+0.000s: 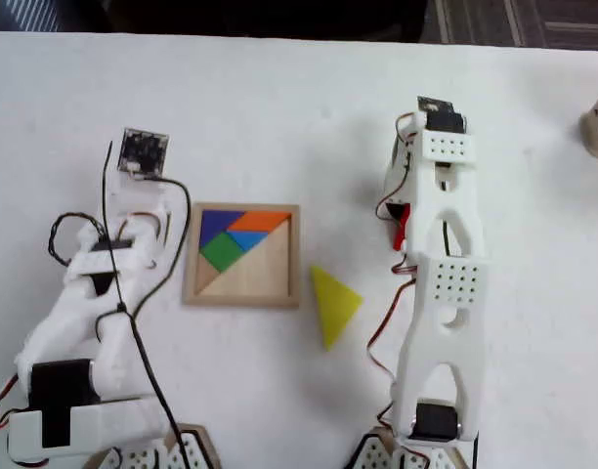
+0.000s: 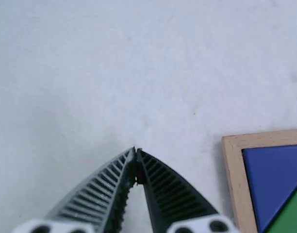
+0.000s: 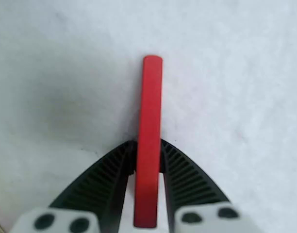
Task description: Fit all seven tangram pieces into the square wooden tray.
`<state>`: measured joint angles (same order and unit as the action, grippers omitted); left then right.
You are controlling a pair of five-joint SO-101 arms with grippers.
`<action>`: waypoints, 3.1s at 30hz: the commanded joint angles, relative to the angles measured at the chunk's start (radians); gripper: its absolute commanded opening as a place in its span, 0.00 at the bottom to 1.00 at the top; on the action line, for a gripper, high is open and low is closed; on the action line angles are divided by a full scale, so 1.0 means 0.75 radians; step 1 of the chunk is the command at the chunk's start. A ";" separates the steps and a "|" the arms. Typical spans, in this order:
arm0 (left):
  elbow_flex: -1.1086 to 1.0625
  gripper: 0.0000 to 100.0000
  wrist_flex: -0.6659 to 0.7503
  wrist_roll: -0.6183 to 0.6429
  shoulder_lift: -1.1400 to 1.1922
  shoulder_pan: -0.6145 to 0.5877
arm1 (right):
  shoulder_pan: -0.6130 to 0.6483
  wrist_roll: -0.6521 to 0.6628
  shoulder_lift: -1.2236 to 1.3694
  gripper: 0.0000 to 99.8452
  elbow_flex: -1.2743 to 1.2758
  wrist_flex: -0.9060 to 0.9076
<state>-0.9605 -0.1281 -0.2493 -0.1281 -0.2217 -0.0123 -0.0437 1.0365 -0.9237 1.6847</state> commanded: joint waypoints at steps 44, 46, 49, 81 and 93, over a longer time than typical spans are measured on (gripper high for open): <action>0.072 0.02 0.004 -0.018 -0.003 -0.015 | 0.963 0.456 -0.830 0.02 0.890 -0.261; 0.072 0.02 0.004 -0.018 -0.003 -0.015 | 0.981 0.452 -0.828 0.02 0.896 -0.285; 0.070 0.02 0.004 -0.018 -0.003 -0.015 | 0.993 0.452 -0.819 0.02 0.900 -0.304; 0.070 0.02 0.004 -0.025 -0.003 -0.015 | 1.110 0.792 -0.742 0.19 0.941 -0.199; 0.070 0.02 0.004 -0.027 -0.003 -0.015 | 1.020 0.726 -0.979 0.27 0.867 -0.085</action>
<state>-0.9559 -0.1297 -0.2539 -0.1281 -0.2263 0.7795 0.5071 0.4258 -0.2163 1.5911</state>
